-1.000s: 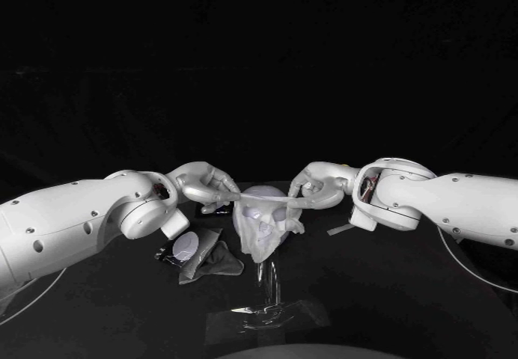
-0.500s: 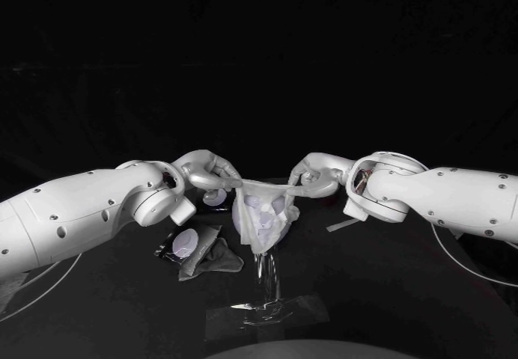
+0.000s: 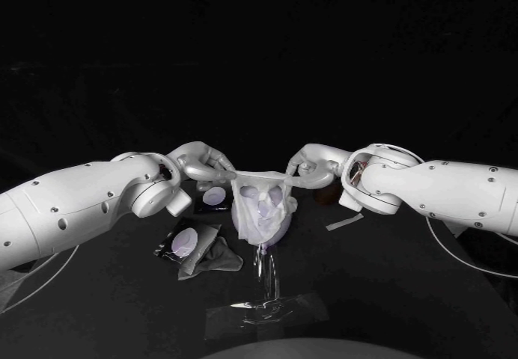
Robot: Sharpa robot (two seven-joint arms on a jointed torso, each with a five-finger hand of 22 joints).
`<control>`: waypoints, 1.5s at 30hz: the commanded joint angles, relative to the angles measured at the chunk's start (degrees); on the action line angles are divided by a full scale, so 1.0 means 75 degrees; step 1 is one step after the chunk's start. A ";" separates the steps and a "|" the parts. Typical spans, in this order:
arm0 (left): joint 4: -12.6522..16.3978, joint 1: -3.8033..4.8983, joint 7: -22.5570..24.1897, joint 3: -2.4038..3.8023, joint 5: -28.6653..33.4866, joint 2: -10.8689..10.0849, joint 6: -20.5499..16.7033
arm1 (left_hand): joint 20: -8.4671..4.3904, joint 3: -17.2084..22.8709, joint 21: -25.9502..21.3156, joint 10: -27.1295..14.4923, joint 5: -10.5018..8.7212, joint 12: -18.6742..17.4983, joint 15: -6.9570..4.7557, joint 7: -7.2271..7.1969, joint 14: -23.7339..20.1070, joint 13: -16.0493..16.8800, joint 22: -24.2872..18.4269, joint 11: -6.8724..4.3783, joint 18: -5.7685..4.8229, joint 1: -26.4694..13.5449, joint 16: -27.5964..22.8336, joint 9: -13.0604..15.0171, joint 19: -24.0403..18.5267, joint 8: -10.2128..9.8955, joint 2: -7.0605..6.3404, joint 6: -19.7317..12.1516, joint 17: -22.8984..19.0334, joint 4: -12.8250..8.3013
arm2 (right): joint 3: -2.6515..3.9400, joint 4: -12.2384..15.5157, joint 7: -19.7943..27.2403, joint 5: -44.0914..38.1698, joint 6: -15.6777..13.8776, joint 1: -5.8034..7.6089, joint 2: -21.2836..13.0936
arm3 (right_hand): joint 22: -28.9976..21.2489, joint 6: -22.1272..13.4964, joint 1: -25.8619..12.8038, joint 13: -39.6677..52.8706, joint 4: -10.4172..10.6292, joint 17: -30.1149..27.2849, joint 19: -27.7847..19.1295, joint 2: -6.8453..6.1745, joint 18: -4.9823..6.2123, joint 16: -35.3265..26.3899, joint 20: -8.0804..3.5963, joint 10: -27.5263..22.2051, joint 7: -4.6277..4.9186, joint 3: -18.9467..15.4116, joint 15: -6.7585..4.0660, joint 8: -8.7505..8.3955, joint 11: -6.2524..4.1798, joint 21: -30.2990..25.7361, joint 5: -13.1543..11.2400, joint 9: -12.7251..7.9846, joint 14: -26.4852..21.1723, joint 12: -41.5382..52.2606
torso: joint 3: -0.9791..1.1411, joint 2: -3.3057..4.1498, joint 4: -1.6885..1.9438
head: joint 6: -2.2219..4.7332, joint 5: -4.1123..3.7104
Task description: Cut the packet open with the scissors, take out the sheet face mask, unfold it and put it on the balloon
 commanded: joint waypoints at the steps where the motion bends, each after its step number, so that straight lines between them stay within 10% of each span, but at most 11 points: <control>1: -0.0075 0.0028 -0.0066 0.0015 -0.0206 0.0020 0.0210 | -0.0004 0.0010 0.0039 0.0137 0.0026 0.0035 -0.0002 0.0023 0.0063 0.0006 0.0026 -0.0072 -0.0165 -0.0020 0.0047 0.0389 0.0099 0.0001 0.0051 0.0029 0.0264 -0.0060 | 0.0005 -0.0183 -0.0086 -0.0268 0.0047 0.0048 0.0090 | 0.1804 -0.0032 0.0069 0.0030 -0.0331 0.1332 0.0510 0.0004 0.0044 0.0023 -0.0005 -0.0005 -0.0041 0.0264 0.0009 0.0049 -0.0010 0.0034 0.0026 0.0014 0.0598 0.0065 | 0.0003 0.0001 0.0005 | -0.0022 0.0012; 21: -0.0978 0.0039 -0.0221 0.0014 -0.0208 0.0662 0.0554 | -0.0017 0.0008 0.0093 0.0202 0.0024 0.0122 -0.0006 0.0018 0.0149 0.0029 0.0111 -0.0076 -0.0187 -0.0187 0.0075 0.0404 0.0189 -0.0036 0.0065 0.0014 0.0407 -0.0092 | 0.0007 -0.1167 -0.0621 -0.0032 0.1258 0.0123 0.0832 | 0.1767 -0.0038 0.0082 -0.0003 -0.0332 0.1290 0.0448 0.0002 0.0072 -0.0030 -0.0003 -0.0029 -0.0036 0.0225 0.0011 0.0041 -0.0006 -0.0070 0.0025 0.0011 0.0584 0.0008 | 0.0010 -0.0006 0.0012 | -0.0078 0.0012; 45: -0.2003 -0.0021 -0.0689 -0.0040 -0.0406 0.1301 0.0979 | -0.0022 -0.0058 0.0137 0.0255 0.0023 0.0203 -0.0022 -0.0022 0.0197 0.0052 0.0198 -0.0097 -0.0209 -0.0354 0.0090 0.0441 0.0279 -0.0040 0.0143 -0.0022 0.0484 -0.0065 | 0.0006 -0.1995 -0.0976 0.0617 0.1171 0.0068 0.1538 | 0.1715 -0.0111 0.0078 -0.0148 -0.0282 0.1217 0.0363 0.0009 0.0108 -0.0129 0.0014 -0.0167 -0.0004 0.0093 0.0034 -0.0012 0.0024 -0.0216 0.0030 -0.0006 0.0549 -0.0239 | 0.0011 -0.0008 0.0009 | -0.0165 0.0001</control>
